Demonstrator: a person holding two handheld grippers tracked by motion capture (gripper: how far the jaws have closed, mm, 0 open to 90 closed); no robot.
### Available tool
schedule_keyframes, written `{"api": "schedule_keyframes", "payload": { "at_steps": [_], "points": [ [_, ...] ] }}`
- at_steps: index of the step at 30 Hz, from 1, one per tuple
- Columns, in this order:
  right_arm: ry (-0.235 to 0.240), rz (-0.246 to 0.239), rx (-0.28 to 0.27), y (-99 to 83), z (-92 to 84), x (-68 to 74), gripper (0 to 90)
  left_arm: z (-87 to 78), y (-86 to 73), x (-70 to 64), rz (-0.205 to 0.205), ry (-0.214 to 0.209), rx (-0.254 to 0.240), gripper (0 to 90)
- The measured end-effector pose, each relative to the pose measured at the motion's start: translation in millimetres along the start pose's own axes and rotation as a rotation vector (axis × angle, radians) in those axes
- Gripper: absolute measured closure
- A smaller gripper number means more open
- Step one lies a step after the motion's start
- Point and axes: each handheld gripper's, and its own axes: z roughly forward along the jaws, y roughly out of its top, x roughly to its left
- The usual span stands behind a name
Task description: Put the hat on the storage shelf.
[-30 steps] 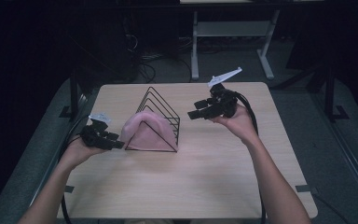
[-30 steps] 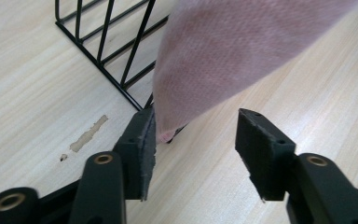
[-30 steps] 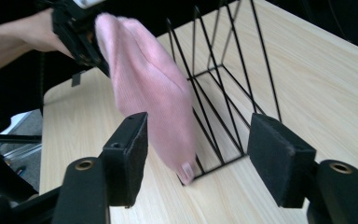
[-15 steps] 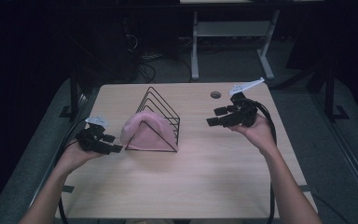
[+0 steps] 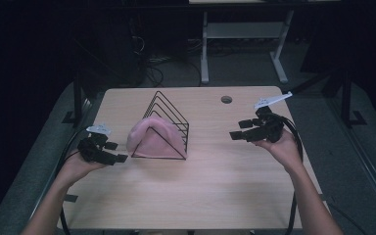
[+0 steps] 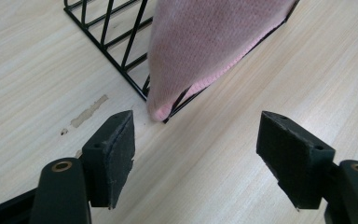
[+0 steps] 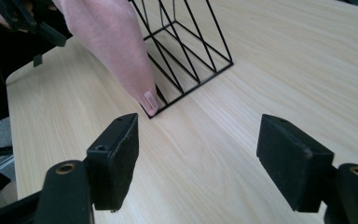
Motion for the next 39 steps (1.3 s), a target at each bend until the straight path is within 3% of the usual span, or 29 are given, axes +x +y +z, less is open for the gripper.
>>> {"api": "schedule_keyframes", "payload": {
  "at_steps": [23,36,39],
  "points": [
    [-0.06,0.067,0.017,-61.4,-13.6,-10.4,28.7,2.5,-13.1,-12.3,0.001,0.011,-0.022,27.3],
    [-0.081,0.121,0.047,-111.3,-19.4,-3.5,26.5,3.0,-24.8,-27.3,0.01,0.025,-0.044,27.1],
    [-0.102,0.106,0.045,-120.5,-24.4,4.0,25.9,4.8,-26.9,-31.5,0.011,0.026,-0.055,27.0]
  ]
}}
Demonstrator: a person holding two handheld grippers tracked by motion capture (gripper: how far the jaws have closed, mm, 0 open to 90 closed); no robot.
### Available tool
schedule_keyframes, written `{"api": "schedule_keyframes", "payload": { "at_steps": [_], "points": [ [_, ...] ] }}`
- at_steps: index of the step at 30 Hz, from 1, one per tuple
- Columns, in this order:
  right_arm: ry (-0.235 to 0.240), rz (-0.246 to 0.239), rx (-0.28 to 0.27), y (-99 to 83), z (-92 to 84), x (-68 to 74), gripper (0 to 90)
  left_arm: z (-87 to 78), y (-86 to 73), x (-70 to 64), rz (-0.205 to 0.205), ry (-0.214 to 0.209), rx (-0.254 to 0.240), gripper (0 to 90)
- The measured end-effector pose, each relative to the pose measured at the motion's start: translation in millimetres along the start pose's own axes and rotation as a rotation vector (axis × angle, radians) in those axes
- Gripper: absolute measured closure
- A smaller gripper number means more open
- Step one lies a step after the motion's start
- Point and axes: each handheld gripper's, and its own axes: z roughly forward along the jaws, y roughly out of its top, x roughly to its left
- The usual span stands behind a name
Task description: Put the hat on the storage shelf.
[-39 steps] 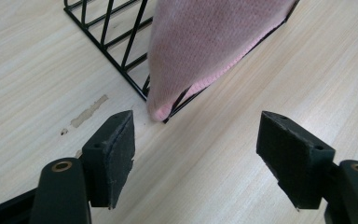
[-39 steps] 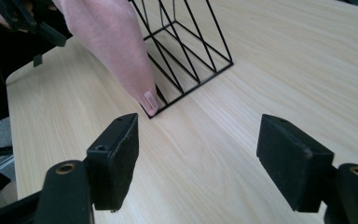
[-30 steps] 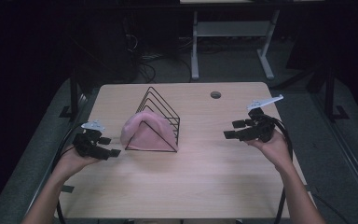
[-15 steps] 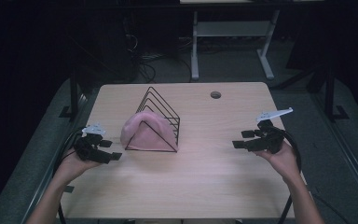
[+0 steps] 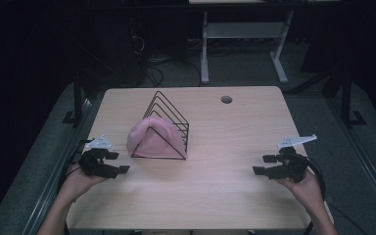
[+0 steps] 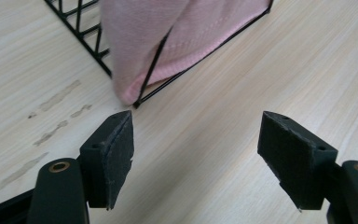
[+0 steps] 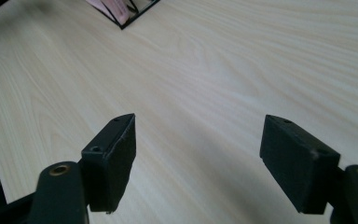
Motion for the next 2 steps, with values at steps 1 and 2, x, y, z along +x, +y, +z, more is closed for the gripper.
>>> {"api": "schedule_keyframes", "payload": {
  "at_steps": [1,2],
  "points": [
    [-0.001,-0.006,-0.009,-4.2,-2.1,2.1,25.9,1.0,-1.0,-0.8,0.008,0.014,0.002,27.0],
    [-0.008,-0.01,-0.015,-8.7,-3.9,3.9,25.8,1.5,-3.1,-1.1,-0.005,0.019,-0.011,27.0]
  ]
}}
